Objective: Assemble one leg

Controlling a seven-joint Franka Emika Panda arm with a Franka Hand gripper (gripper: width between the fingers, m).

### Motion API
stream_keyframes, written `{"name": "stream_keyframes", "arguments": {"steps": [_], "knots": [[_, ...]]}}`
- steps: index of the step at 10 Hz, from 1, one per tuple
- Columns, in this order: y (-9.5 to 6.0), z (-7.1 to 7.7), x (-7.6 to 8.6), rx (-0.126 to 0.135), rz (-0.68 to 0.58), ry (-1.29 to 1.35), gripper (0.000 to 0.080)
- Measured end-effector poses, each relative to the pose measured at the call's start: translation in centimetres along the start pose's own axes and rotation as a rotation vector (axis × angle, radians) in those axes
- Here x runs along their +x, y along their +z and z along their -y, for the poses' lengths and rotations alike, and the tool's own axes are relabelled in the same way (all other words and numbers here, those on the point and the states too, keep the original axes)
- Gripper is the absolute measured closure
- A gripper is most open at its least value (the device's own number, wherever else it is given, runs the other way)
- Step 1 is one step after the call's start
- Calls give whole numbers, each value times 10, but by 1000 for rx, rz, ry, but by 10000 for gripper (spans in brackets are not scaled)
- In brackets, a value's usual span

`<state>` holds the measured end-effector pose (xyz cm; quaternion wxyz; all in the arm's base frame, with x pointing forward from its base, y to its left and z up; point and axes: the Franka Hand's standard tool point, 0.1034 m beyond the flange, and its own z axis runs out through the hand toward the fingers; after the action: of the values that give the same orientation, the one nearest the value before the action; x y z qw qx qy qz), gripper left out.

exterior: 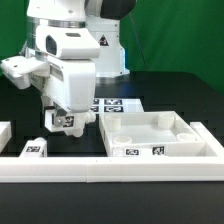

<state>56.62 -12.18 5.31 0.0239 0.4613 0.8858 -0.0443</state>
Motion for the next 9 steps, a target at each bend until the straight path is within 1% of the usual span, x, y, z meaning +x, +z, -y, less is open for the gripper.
{"name": "stream_keyframes", "arguments": {"steps": [1, 2, 3, 5, 6, 7, 8, 9], "knots": [[1, -2, 0, 14, 9, -154, 512], [2, -12, -1, 26, 23, -304, 512], [3, -25, -4, 30, 43, -430, 512], [6, -18, -8, 42, 47, -527, 512], [8, -18, -7, 49, 49, -568, 512], [15, -22, 0, 62, 45, -647, 512], [17, -25, 5, 62, 42, -657, 512], [18, -25, 7, 68, 46, -685, 512]]}}
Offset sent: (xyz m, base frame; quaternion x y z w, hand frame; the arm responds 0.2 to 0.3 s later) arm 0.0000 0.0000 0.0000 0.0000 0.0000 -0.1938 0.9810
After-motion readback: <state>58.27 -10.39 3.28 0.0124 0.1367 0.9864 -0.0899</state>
